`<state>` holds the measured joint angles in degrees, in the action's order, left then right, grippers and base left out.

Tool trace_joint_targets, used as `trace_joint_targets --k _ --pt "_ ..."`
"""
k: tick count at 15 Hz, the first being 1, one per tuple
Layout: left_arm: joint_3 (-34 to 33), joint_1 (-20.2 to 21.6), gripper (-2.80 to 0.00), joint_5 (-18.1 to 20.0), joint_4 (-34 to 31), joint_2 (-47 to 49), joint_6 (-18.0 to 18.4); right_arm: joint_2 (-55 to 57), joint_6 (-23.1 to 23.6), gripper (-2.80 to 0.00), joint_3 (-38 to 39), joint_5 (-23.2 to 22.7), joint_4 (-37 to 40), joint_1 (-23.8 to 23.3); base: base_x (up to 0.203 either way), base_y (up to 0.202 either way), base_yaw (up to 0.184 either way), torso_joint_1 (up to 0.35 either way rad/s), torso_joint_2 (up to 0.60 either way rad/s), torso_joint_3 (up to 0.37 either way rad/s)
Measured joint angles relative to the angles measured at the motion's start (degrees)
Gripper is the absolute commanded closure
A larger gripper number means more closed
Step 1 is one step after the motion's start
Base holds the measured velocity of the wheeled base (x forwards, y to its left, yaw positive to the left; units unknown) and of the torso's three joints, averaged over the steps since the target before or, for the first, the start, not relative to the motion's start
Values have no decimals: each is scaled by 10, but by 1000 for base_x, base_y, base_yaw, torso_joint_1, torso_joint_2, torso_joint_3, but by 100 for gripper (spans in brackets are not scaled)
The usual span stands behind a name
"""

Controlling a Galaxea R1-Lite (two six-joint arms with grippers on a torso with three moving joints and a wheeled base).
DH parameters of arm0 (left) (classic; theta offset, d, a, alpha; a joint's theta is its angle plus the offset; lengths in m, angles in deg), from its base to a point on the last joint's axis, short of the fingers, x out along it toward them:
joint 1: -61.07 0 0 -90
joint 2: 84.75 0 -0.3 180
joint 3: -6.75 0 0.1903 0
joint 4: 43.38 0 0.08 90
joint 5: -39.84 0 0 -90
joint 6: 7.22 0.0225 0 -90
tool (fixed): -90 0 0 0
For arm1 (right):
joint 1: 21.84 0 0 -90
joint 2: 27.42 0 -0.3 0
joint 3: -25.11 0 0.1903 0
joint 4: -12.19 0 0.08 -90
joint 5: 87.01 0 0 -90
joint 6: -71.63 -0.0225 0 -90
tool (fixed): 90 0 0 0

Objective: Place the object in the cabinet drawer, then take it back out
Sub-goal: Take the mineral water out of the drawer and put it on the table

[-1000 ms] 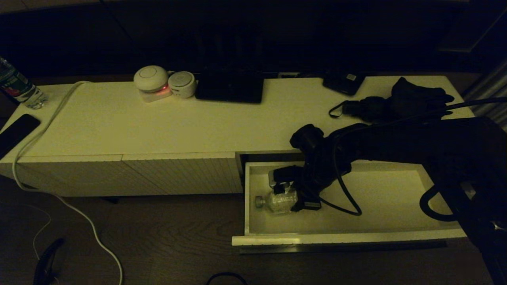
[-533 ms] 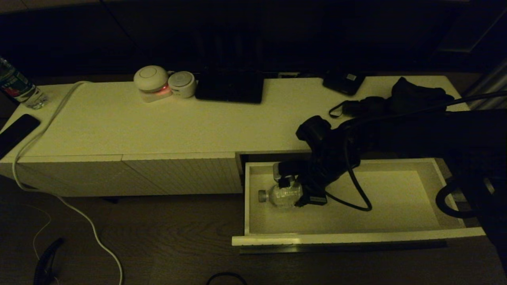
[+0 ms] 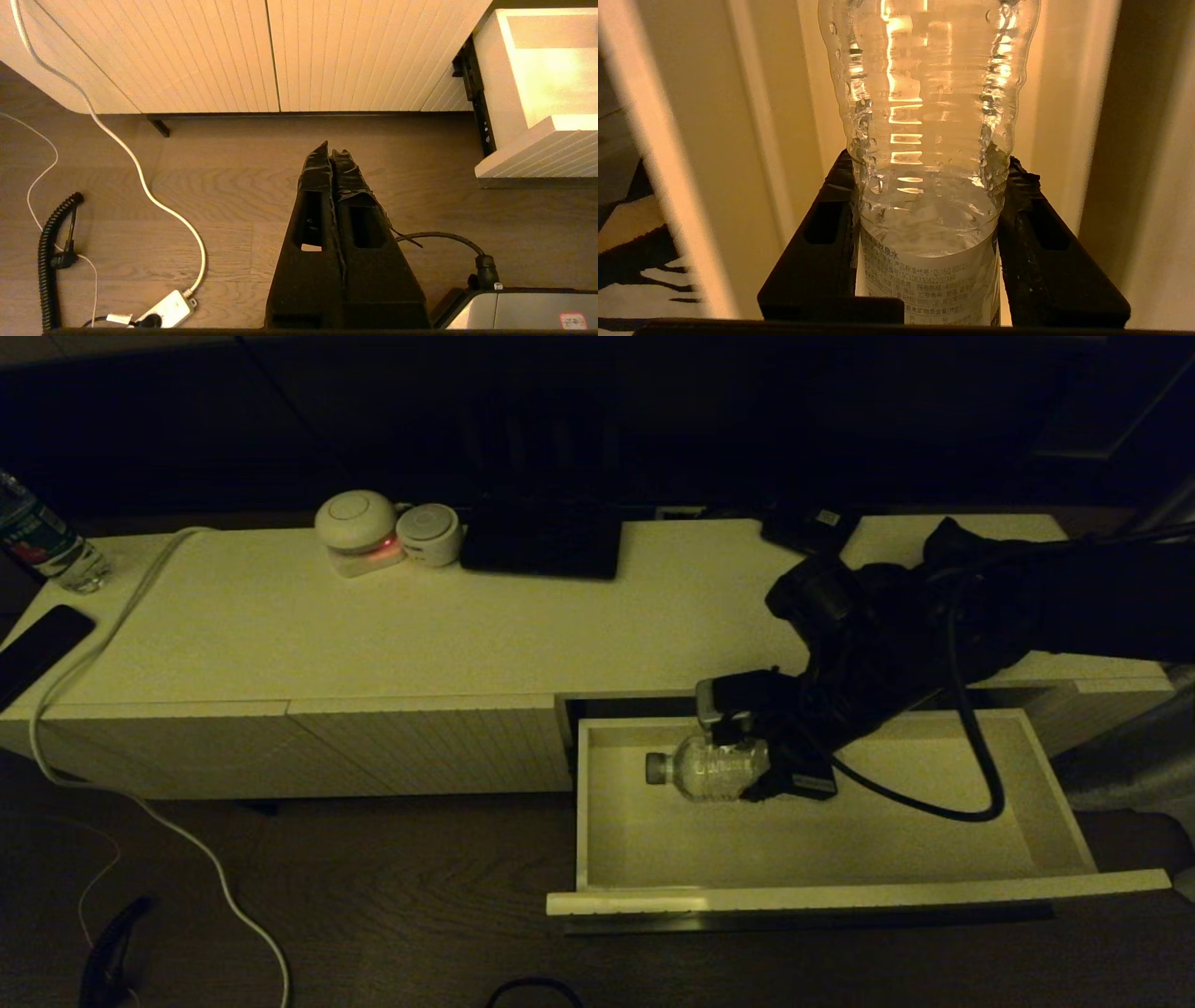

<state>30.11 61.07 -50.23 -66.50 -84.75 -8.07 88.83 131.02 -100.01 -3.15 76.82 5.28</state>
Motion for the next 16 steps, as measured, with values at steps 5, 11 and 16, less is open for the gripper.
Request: trace_joint_targets --k 5,11,16 --pt "0 0 0 0 0 0 0 -130 -47 0 79 -2 -23 -17 0 0 0 0 0 0" --pt "0 0 0 0 0 0 0 -294 -283 0 175 40 -200 -20 0 0 0 0 0 0" --pt "0 0 0 0 0 0 0 -338 -514 0 270 198 -395 9 0 0 0 0 0 0"
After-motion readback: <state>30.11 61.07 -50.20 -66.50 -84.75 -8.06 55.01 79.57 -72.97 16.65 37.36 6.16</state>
